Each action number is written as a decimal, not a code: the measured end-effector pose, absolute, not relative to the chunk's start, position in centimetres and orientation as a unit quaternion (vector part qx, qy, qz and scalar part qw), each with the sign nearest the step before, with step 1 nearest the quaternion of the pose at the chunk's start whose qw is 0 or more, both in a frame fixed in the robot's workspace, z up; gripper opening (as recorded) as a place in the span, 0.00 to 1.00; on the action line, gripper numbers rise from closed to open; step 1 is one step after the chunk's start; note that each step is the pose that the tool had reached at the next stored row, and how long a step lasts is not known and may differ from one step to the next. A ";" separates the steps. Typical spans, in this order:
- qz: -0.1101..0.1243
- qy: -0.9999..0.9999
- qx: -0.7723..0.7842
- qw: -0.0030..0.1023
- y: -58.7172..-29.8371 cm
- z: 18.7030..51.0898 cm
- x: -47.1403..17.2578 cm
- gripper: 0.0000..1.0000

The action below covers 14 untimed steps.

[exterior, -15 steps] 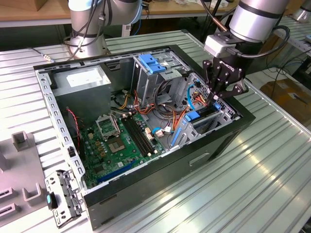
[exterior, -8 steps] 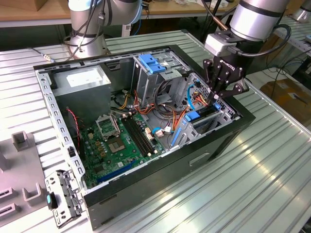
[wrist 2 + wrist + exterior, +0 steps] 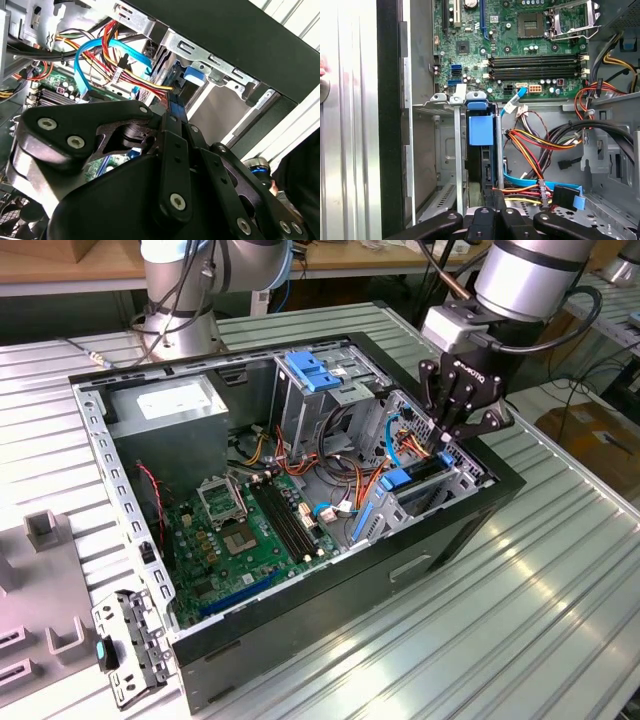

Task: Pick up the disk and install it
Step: 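Insert the second disk wire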

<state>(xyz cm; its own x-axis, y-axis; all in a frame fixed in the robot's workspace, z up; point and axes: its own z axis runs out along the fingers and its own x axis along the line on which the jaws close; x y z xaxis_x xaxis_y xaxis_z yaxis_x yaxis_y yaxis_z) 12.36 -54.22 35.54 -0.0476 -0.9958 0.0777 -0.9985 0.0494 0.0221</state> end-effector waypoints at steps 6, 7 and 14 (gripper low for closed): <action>0.019 -0.723 0.689 0.036 -54.2 35.6 10.9 0.11; 0.019 -0.724 0.689 0.036 -54.2 35.6 10.8 0.11; 0.020 -0.723 0.689 0.037 -54.0 37.7 10.8 0.11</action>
<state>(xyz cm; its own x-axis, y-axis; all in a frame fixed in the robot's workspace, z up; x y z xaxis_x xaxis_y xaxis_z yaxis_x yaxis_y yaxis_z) 10.79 -54.04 37.73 -0.0476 -0.9955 0.0814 -0.9985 0.0496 0.0226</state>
